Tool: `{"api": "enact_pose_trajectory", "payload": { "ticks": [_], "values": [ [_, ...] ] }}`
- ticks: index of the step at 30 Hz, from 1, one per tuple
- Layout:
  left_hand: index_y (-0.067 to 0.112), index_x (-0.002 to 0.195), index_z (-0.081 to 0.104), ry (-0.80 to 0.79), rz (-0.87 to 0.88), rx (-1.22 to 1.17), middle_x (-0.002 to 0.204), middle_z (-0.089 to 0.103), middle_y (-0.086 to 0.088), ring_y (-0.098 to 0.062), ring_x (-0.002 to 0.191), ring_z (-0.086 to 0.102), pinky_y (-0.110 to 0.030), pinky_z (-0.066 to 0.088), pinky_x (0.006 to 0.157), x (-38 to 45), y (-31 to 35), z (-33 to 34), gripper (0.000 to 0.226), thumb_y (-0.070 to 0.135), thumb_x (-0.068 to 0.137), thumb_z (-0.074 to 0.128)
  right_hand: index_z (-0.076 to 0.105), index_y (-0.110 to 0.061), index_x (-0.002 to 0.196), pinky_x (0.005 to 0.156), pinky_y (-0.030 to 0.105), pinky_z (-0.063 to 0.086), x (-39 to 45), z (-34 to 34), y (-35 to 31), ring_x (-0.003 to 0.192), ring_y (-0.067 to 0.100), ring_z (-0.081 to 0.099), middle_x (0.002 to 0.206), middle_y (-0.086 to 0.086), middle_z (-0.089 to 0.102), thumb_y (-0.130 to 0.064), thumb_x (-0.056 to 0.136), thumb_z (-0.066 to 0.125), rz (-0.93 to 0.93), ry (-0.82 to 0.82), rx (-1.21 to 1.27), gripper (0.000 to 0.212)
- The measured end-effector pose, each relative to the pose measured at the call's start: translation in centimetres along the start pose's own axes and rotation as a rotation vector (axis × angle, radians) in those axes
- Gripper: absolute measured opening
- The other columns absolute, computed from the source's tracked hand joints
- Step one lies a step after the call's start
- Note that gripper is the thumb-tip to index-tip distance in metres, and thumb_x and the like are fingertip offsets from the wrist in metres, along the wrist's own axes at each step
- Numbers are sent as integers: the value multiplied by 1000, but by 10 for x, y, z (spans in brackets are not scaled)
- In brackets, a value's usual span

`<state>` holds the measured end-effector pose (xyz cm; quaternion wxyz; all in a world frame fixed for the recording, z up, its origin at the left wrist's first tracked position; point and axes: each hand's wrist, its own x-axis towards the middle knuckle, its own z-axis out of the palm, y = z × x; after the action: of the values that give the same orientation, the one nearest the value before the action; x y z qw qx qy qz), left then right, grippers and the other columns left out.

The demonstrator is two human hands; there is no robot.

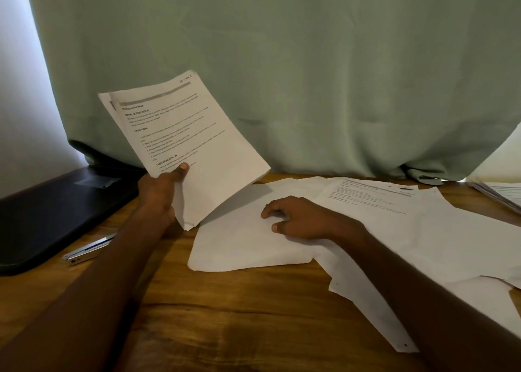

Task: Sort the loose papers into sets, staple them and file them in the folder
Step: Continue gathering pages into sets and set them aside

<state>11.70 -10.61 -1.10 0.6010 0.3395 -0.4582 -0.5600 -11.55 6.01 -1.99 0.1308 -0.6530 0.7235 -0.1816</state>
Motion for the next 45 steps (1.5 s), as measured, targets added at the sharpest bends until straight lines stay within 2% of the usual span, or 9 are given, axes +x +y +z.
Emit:
{"api": "enact_pose_trajectory", "payload": {
  "ticks": [2, 4, 9, 17, 25, 34, 40, 42, 45],
  "values": [
    [24, 118, 64, -2, -2, -4, 112, 69, 6, -15, 101, 63, -39, 49, 96, 1, 1, -1, 34, 16, 89, 80, 63, -25, 133, 119, 39, 35, 2, 2, -2, 136, 20, 49, 148, -3, 54, -19, 101, 61, 35, 113, 8, 33],
    [23, 119, 63, 4, -10, -8, 110, 68, 7, -13, 97, 62, -38, 48, 93, 2, 1, -2, 35, 16, 90, 80, 55, -26, 140, 119, 46, 33, 4, 5, -3, 137, 23, 48, 150, 0, 52, -40, 103, 56, 132, 227, -88, 39],
    [23, 121, 62, 23, -28, -14, 110, 68, 7, -15, 97, 61, -37, 46, 89, 6, 0, -3, 37, 17, 89, 80, 35, -22, 152, 116, 64, 24, 2, 11, -7, 146, 33, 34, 159, 10, 37, -89, 81, 43, 347, 176, -310, 98],
    [23, 119, 62, 1, -49, -4, 107, 68, 5, -18, 96, 62, -36, 49, 81, 3, 3, -3, 35, 18, 89, 80, 37, -19, 147, 113, 55, 31, 2, -1, -14, 136, 33, 47, 149, 10, 48, -71, 80, 71, 461, 231, -149, 91],
    [22, 120, 63, -6, -43, 2, 124, 69, -3, -28, 113, 62, -49, 50, 102, 1, 3, -3, 35, 16, 90, 79, 30, -15, 154, 113, 65, 23, -3, 10, -30, 143, 41, 36, 157, 18, 39, -102, 64, 41, 442, 158, -322, 126],
    [22, 120, 64, -14, -65, -20, 118, 70, 0, -23, 105, 63, -45, 51, 96, 1, 3, -1, 37, 15, 88, 81, 15, -16, 158, 113, 53, 36, 0, 2, -35, 142, 37, 41, 155, 14, 40, -48, 75, 88, 520, 267, 25, 115],
    [23, 119, 67, -30, -71, -52, 113, 72, 1, -24, 104, 66, -44, 55, 92, 3, 4, -3, 37, 17, 86, 82, 61, -9, 126, 100, 48, 54, -5, -24, -13, 116, 35, 63, 124, 14, 66, -4, 74, 85, 476, 572, 687, 58],
    [21, 125, 67, -26, -74, -96, 119, 73, -4, -29, 111, 67, -52, 54, 98, 3, 5, -5, 42, 20, 86, 84, 74, -16, 110, 94, 44, 56, -12, -40, -16, 101, 26, 69, 107, 5, 73, -4, 77, 79, 342, 849, 569, 35],
    [20, 134, 63, -62, -60, -166, 128, 70, -7, -34, 120, 65, -58, 51, 104, 2, 7, -6, 51, 21, 87, 82, 74, -22, 109, 82, 38, 47, -24, -63, -27, 93, 21, 64, 103, 0, 69, -10, 84, 72, 22, 1290, -63, 28]
  ]
}}
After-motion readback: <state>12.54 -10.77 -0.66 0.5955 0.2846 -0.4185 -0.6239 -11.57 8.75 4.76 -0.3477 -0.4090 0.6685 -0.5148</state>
